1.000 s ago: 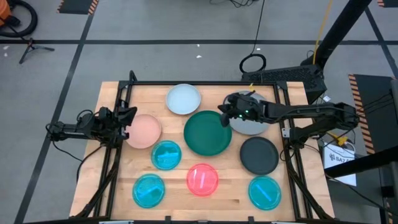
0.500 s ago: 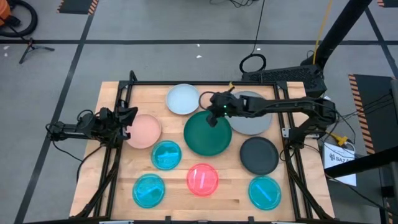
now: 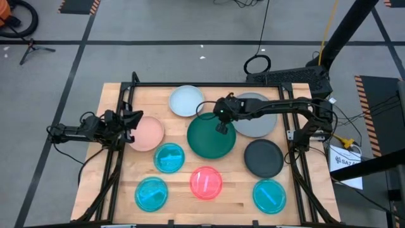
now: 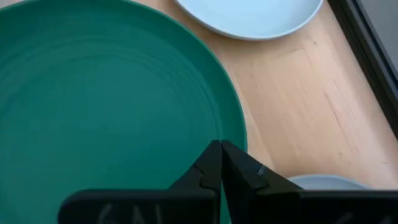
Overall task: Stack plastic plates
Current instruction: Stack the green plate on the gray plate
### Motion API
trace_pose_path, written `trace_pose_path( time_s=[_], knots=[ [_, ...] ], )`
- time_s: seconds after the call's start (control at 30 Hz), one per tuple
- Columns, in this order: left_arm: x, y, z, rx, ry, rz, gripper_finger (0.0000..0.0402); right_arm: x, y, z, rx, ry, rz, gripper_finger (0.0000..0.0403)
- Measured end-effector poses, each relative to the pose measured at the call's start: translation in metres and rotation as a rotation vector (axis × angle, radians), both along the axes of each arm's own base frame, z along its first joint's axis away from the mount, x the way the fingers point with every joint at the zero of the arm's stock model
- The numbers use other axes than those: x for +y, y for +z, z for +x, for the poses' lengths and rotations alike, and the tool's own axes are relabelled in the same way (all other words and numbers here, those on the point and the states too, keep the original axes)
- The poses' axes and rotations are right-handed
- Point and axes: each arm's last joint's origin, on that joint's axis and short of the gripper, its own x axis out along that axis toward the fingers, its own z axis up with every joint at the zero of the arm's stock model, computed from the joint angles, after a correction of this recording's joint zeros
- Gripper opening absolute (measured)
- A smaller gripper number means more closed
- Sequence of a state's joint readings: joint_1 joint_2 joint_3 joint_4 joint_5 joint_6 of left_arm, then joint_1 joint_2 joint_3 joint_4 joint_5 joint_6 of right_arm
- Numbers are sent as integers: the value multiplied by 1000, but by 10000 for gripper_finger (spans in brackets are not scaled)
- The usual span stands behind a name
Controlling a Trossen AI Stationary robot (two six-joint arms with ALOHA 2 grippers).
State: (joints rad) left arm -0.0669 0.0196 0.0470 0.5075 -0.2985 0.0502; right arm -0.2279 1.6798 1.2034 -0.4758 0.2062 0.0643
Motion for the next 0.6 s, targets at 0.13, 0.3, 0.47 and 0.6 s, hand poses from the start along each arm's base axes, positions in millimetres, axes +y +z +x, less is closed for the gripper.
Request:
trace_pose_path(
  time_s=[0.13,0.3,0.47,0.6],
  knots=[
    [0,0,0,2,0,0,35,0,-1,1,-3,-1,-1,2],
    [0,0,0,3,2,3,35,-2,2,5,-39,12,-53,4],
    [0,0,0,3,2,4,35,-3,5,9,-95,4,-63,51],
    [0,0,0,4,2,4,35,-3,6,11,-111,5,-68,120]
  ],
)
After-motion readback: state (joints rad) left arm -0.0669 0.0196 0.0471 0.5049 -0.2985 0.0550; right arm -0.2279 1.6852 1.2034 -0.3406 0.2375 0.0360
